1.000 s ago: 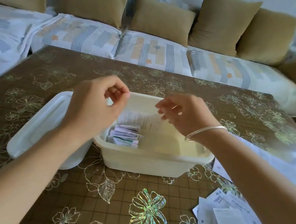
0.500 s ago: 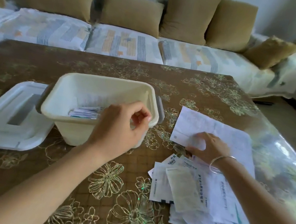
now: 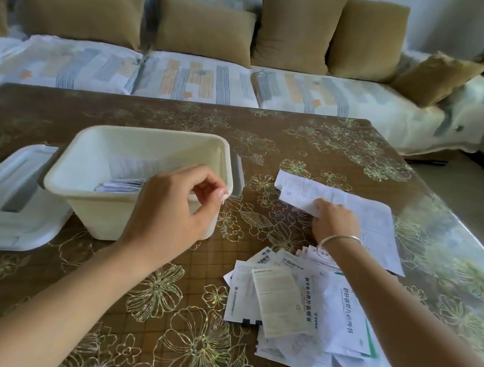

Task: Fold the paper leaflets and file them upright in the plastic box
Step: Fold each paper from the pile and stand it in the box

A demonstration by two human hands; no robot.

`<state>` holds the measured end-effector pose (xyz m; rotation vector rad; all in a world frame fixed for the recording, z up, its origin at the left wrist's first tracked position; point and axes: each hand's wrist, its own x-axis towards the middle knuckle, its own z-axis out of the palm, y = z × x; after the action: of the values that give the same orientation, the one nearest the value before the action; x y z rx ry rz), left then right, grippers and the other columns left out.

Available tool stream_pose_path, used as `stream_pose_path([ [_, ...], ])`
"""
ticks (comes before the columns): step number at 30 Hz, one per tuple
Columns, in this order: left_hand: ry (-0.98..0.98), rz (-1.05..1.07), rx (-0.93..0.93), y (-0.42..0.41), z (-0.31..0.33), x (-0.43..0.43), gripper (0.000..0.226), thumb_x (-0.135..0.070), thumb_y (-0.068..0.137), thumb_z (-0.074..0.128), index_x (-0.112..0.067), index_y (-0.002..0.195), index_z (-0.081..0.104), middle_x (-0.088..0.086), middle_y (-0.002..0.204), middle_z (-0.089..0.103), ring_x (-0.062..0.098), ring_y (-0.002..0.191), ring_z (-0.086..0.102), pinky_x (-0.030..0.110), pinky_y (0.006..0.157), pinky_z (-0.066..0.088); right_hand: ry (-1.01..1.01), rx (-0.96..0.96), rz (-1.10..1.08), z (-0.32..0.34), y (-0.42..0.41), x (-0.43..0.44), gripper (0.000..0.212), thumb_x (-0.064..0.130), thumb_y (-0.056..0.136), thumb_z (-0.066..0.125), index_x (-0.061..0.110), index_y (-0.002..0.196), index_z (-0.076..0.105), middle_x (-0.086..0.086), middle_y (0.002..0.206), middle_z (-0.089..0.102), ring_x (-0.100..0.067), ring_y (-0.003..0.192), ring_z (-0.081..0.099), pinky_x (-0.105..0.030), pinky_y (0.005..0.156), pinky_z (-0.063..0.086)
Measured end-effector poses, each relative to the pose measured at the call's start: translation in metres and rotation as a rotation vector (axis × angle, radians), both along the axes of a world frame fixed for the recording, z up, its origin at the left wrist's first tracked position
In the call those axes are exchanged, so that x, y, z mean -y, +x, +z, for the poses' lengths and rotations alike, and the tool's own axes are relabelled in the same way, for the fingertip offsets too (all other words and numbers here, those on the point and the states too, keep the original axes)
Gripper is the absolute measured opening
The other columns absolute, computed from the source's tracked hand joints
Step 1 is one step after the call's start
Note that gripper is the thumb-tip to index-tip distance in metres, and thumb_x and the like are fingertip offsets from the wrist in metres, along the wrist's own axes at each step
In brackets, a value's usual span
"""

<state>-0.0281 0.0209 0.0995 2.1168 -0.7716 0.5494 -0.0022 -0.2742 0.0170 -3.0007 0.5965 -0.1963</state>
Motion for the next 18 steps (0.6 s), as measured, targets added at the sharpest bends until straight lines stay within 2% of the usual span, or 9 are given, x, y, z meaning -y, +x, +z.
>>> stream_pose_path([
  [2,0.005,-0.008,0.019,-0.002,0.001,0.000,0.005,-0.015,0.087,0.065,-0.017,0.085,0.070,-0.011,0.080,0.067,0.002,0.076,0.063,0.014,0.069,0.049,0.130,0.061,-0.022,0.006,0.004,-0.001,0.020,0.004,0.088,0.045,0.018,0.077,0.055,-0.014,0.085,0.065,-0.033,0.080,0.060,-0.028,0.058,0.037],
  [4,0.013,-0.020,0.039,-0.005,0.001,-0.002,0.005,-0.014,0.087,0.065,-0.016,0.084,0.069,-0.011,0.079,0.067,0.003,0.076,0.063,0.019,0.070,0.051,0.180,0.180,-0.016,0.018,0.004,-0.002,0.026,0.006,0.089,0.048,0.018,0.066,0.046,-0.012,0.078,0.063,-0.028,0.070,0.054,-0.028,0.053,0.032],
  [5,0.012,-0.023,0.048,-0.007,0.002,-0.003,0.005,-0.015,0.087,0.064,-0.016,0.085,0.069,-0.011,0.079,0.066,0.003,0.076,0.063,0.022,0.070,0.051,0.173,0.269,-0.008,0.025,0.002,-0.003,0.022,0.008,0.089,0.050,0.018,0.069,0.050,-0.010,0.075,0.064,-0.026,0.065,0.052,-0.028,0.051,0.032],
  [7,0.012,-0.027,0.073,-0.010,0.003,-0.008,0.008,-0.018,0.089,0.062,-0.016,0.085,0.069,-0.012,0.079,0.066,0.003,0.076,0.062,0.026,0.069,0.052,0.150,0.471,0.048,0.038,-0.009,-0.005,0.012,0.011,0.091,0.053,0.012,0.084,0.063,-0.006,0.069,0.065,-0.024,0.058,0.054,-0.028,0.051,0.042],
  [9,0.013,-0.030,0.098,-0.015,0.004,-0.012,0.012,-0.023,0.089,0.059,-0.016,0.086,0.068,-0.012,0.079,0.065,0.003,0.076,0.061,0.028,0.068,0.052,0.122,0.635,0.173,0.048,-0.032,-0.009,0.012,0.014,0.092,0.056,0.011,0.091,0.067,-0.003,0.063,0.065,-0.023,0.050,0.057,-0.034,0.049,0.051],
  [12,0.020,-0.042,0.088,-0.030,0.001,-0.012,0.008,-0.021,0.090,0.062,-0.018,0.087,0.068,-0.013,0.080,0.065,0.002,0.075,0.061,0.029,0.067,0.053,0.141,0.743,0.340,0.059,-0.085,-0.022,0.008,0.010,0.089,0.061,0.010,0.087,0.069,0.003,0.058,0.064,-0.016,0.043,0.055,-0.026,0.043,0.046],
  [15,0.006,0.003,-0.028,-0.048,-0.013,-0.014,0.007,-0.022,0.084,0.068,-0.022,0.092,0.069,-0.018,0.080,0.066,-0.001,0.071,0.062,0.029,0.064,0.057,0.226,0.702,0.401,0.052,-0.137,-0.037,0.011,0.013,0.088,0.065,0.011,0.096,0.073,0.008,0.079,0.070,-0.011,0.059,0.063,-0.021,0.054,0.049],
  [17,0.009,0.029,-0.161,-0.059,-0.029,-0.020,0.018,-0.025,0.081,0.073,-0.024,0.099,0.067,-0.020,0.081,0.067,-0.003,0.071,0.064,0.030,0.066,0.058,0.383,0.658,0.384,0.046,-0.165,-0.050,0.014,0.015,0.087,0.065,0.017,0.099,0.073,0.012,0.091,0.072,-0.007,0.077,0.067,-0.021,0.067,0.053],
  [18,0.012,0.029,-0.196,-0.062,-0.037,-0.023,0.025,-0.029,0.080,0.075,-0.025,0.102,0.066,-0.020,0.083,0.068,-0.004,0.072,0.064,0.030,0.067,0.058,0.474,0.639,0.374,0.043,-0.176,-0.055,0.018,0.013,0.086,0.066,0.023,0.098,0.072,0.017,0.093,0.072,-0.003,0.084,0.067,-0.016,0.073,0.051],
])
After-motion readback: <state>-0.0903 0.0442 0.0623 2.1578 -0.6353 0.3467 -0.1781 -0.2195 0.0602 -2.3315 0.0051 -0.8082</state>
